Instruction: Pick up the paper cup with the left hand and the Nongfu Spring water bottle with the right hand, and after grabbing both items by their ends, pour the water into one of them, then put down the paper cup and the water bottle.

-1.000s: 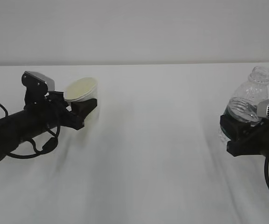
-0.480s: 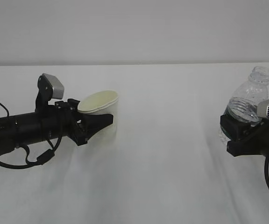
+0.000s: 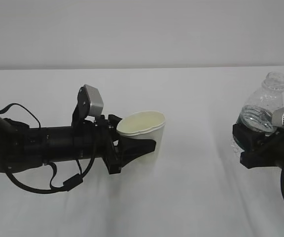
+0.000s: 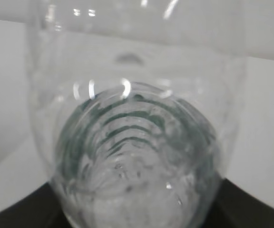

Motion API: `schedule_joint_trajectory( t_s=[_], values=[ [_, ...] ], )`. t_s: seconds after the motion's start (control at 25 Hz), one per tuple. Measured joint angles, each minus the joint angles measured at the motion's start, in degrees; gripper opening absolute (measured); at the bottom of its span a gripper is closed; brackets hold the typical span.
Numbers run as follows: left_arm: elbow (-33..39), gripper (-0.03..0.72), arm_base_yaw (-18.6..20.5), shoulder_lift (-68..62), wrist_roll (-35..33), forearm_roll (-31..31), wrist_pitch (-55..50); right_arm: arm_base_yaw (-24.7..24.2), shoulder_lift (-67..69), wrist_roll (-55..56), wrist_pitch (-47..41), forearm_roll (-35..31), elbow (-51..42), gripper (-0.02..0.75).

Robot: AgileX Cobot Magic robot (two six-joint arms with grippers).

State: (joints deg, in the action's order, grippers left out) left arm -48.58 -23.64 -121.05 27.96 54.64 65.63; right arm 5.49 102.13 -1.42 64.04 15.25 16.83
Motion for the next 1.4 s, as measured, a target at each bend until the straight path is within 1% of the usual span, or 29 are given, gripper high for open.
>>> schedule_joint_trajectory(
  t_s=[0.2, 0.4, 0.68, 0.92, 1.16, 1.28, 1.4],
  values=[
    [-0.1, 0.438, -0.9, 0.0, 0.3, 0.0, 0.0, 0.0, -3.8, 0.0, -0.1, 0.0, -2.1, 0.406],
    [-0.2, 0.438, -0.9, 0.0, 2.6, 0.2, 0.0, 0.0, -7.9, 0.9, -0.1, 0.0, -4.2, 0.406],
    [-0.2, 0.438, -1.0, 0.0, 3.9, 1.9, 0.0, 0.0, -12.6, 5.6, -0.7, 1.8, -5.1, 0.406],
    [-0.2, 0.438, -1.5, 0.0, 4.5, 2.5, 0.0, 0.0, -16.8, 6.9, -5.2, 2.8, -5.1, 0.406],
    [-0.3, 0.435, -5.5, 0.0, 4.5, 2.1, 0.0, 0.0, -22.7, 8.5, -13.0, 3.9, -5.2, 0.406],
    [-0.7, 0.435, -6.3, 0.0, 4.5, 0.9, 0.0, 0.0, -26.0, 8.6, -15.8, 4.5, -5.2, 0.406],
    [-2.8, 0.435, -6.3, 0.0, 4.9, 0.8, -1.6, 0.0, -28.4, 8.7, -18.2, 4.7, -5.2, 0.406]
  ],
)
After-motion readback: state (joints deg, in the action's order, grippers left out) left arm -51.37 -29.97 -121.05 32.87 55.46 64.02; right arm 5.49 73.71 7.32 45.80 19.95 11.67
